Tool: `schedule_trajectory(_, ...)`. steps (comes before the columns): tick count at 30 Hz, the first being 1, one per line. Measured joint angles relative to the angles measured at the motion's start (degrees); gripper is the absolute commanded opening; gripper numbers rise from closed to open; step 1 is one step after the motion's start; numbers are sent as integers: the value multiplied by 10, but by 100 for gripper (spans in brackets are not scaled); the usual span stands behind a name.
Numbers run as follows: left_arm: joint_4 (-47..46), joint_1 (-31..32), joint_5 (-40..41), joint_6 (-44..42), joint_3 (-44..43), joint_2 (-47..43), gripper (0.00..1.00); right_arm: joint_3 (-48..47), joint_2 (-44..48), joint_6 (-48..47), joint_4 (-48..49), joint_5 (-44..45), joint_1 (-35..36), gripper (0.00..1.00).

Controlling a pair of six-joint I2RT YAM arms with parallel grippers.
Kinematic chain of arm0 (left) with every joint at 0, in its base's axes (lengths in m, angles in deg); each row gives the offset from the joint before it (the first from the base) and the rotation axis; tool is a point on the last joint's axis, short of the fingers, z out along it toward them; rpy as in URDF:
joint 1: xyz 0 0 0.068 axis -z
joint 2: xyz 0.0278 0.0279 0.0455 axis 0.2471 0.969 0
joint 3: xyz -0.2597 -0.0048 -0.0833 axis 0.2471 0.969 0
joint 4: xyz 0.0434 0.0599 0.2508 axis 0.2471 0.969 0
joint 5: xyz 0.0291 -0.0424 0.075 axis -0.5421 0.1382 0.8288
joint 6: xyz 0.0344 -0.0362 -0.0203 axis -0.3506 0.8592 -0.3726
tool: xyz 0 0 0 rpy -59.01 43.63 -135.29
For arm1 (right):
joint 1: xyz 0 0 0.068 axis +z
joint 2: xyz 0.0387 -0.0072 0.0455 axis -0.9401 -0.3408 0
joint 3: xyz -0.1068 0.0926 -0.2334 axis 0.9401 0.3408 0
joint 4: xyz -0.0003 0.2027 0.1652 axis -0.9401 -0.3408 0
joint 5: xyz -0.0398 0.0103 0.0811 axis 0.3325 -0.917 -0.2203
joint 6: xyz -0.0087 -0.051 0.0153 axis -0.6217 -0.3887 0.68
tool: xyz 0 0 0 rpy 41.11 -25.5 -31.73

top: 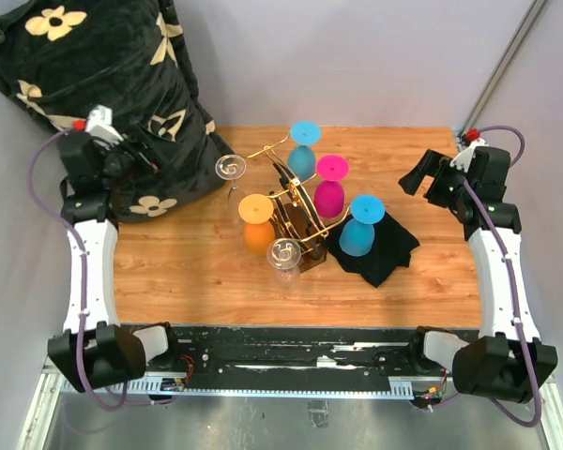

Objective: Take the wine glass off the wine glass rack

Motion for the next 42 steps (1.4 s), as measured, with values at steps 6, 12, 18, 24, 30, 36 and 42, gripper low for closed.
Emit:
schedule_trajectory(6,-55,-49,-79,60,-19,-8,100,-37,0,32,0,-90,0,93)
schedule_trajectory(12,-8,-50,-68,65,-8,23,100,-9,13,73,7,-200,0,57)
schedule_trajectory(18,29,-52,3,43,-8,-33,100,24,24,103,3,-269,0,48)
schedule_trajectory(24,56,-52,8,23,-35,-9,100,27,34,113,0,-307,0,48)
schedule_trajectory(30,68,-52,7,22,-34,-4,100,35,45,106,-17,-311,0,49)
schedule_trajectory(36,80,-52,13,24,-34,-8,100,58,47,101,-26,-313,7,44)
schedule_trajectory(42,90,-52,10,24,-34,-8,100,62,48,105,-15,-331,20,22)
